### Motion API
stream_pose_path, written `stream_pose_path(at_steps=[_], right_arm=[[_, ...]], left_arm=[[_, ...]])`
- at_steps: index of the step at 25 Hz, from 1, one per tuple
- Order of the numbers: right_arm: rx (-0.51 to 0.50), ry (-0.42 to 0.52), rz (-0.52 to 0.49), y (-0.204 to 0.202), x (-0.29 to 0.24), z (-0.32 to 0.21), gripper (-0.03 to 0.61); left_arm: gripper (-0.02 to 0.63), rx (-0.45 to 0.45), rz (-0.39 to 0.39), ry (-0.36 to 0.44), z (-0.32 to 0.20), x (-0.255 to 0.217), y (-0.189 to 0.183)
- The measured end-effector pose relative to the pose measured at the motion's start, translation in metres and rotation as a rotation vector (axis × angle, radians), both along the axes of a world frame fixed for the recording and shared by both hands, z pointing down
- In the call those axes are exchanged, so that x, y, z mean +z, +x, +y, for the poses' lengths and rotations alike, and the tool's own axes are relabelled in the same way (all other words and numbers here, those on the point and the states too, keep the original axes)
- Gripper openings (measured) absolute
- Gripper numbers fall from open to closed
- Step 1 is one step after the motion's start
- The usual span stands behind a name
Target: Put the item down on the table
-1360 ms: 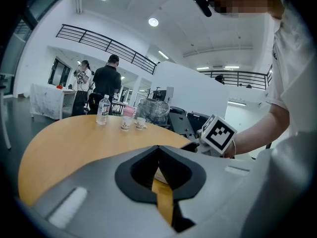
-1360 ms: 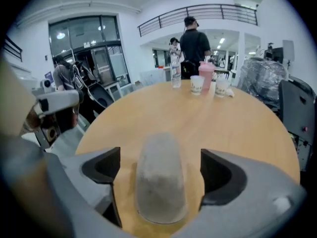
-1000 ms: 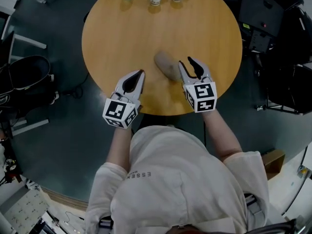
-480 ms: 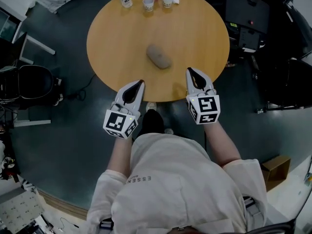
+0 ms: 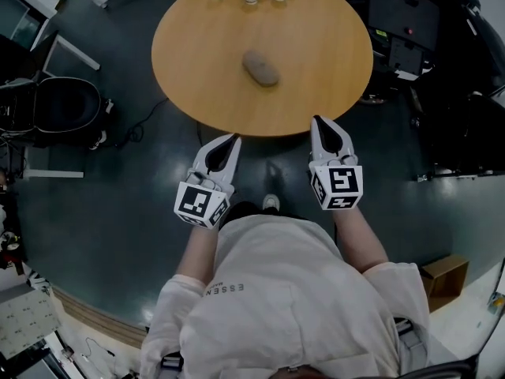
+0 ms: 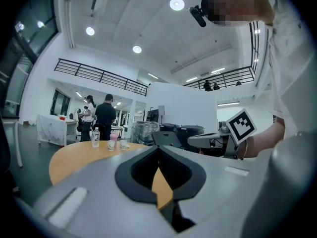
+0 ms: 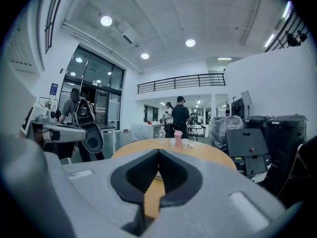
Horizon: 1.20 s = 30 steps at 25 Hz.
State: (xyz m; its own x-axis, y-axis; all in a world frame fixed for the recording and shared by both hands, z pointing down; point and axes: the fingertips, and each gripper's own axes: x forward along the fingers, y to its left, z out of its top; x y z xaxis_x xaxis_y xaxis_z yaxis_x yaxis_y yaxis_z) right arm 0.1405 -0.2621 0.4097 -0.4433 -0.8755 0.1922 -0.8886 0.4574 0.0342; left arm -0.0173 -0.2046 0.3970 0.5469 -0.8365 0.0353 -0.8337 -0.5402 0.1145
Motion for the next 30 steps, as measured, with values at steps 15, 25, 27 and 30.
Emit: stream_pose_path(at_steps=[15, 25, 27, 30], right_arm=[[-0.052, 0.006, 0.010, -0.042, -0.002, 0.185, -0.008], [0.003, -0.001, 0.010, -0.046, -0.008, 0.310, -0.008], [0.015, -0.015, 0.004, -0.043, -0.003, 0.326, -0.008], [0.016, -0.038, -0.001, -0.044, 0.005, 0.347, -0.008]], left_arm=[[0.017, 0.002, 0.028, -0.010, 0.181, 0.005, -0.033], [0.017, 0.019, 0.042, 0.030, 0.294, -0.008, -0.048], [0.017, 0.023, 0.046, 0.032, 0.308, -0.009, -0.046], [0.017, 0.020, 0.059, 0.035, 0.324, -0.010, -0.047]])
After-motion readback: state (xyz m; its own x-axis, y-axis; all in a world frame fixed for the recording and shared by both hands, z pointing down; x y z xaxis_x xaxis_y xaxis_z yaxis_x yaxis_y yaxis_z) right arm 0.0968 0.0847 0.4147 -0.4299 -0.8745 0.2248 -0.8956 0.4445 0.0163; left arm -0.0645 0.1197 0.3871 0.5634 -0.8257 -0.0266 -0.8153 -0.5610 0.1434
